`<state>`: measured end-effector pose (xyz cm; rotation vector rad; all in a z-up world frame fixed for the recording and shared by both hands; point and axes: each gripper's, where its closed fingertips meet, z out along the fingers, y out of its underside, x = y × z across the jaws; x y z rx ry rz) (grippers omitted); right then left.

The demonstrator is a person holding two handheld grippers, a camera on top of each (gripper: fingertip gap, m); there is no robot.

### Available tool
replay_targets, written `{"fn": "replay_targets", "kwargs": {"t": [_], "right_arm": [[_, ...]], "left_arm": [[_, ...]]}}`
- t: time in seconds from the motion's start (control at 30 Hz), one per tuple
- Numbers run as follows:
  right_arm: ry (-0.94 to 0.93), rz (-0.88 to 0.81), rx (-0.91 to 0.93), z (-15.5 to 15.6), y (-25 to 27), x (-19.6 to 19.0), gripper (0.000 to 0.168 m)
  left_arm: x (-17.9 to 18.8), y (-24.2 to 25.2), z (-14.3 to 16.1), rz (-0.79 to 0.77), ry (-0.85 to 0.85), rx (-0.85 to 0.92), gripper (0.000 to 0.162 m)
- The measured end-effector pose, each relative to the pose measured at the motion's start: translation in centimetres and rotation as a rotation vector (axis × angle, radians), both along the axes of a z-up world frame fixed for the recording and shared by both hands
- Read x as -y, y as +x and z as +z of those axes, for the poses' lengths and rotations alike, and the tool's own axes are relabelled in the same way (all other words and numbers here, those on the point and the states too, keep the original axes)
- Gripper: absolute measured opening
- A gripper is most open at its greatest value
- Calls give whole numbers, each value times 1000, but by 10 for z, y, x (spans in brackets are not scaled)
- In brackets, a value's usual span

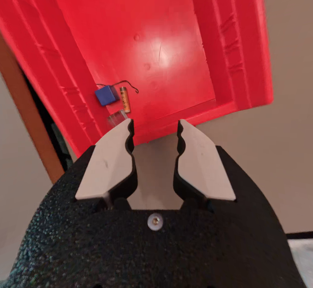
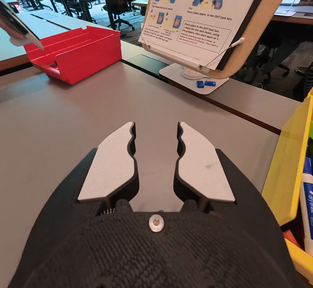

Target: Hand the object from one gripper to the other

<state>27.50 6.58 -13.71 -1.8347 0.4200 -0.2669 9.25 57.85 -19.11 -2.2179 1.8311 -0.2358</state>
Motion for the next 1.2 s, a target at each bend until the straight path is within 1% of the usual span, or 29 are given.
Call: {"fn": "replay_targets", "kwargs": {"t": [0.03, 0.13, 0.23, 0.33, 0.43, 0.53, 0.67, 0.7, 0.77, 0.8, 0.93, 1.0, 1.1, 1.2], "right_arm": [[-2, 8, -1, -1, -1, -1, 47], [-15, 38, -11, -5, -5, -3, 47], [-15, 49, -28, -8, -4, -2, 47], [-3, 47, -38, -8, -1, 0, 47], [2, 40, -52, -11, 3, 2, 47], [-13, 55, -62, -17, 1, 3, 48], [-23, 51, -69, -22, 4, 4, 48], [-23, 53, -74, -23, 4, 4, 48], [-28, 54, -79, -25, 4, 3, 48], [-29, 54, -79, -25, 4, 3, 48], [-29, 60, -72, -25, 1, 1, 48], [-26, 60, -72, -23, 0, 0, 48], [2, 77, -66, -16, -6, -5, 48], [32, 104, -38, -5, -16, -14, 48]], "left_arm": [[-2, 2, -10, 14, -34, -50, 48], [-10, 5, -38, 78, -81, -179, 47], [-20, 6, -55, 119, -71, -264, 47], [-31, 7, -65, 158, -35, -307, 46], [-35, 9, -74, 198, -52, -317, 45], [-46, 7, -80, 237, -13, -336, 42], [-55, 1, -90, 243, 12, -372, 39], [-54, 2, -91, 234, 8, -361, 33], [-54, 8, -93, 229, 2, -320, 15], [-54, 9, -93, 224, -7, -308, 12], [-50, 8, -93, 171, -16, -279, 12], [-45, 13, -86, 134, -14, -232, 12], [-38, 27, -62, 72, 24, -100, 12], [-27, 44, -20, 32, 80, 95, 12]]}}
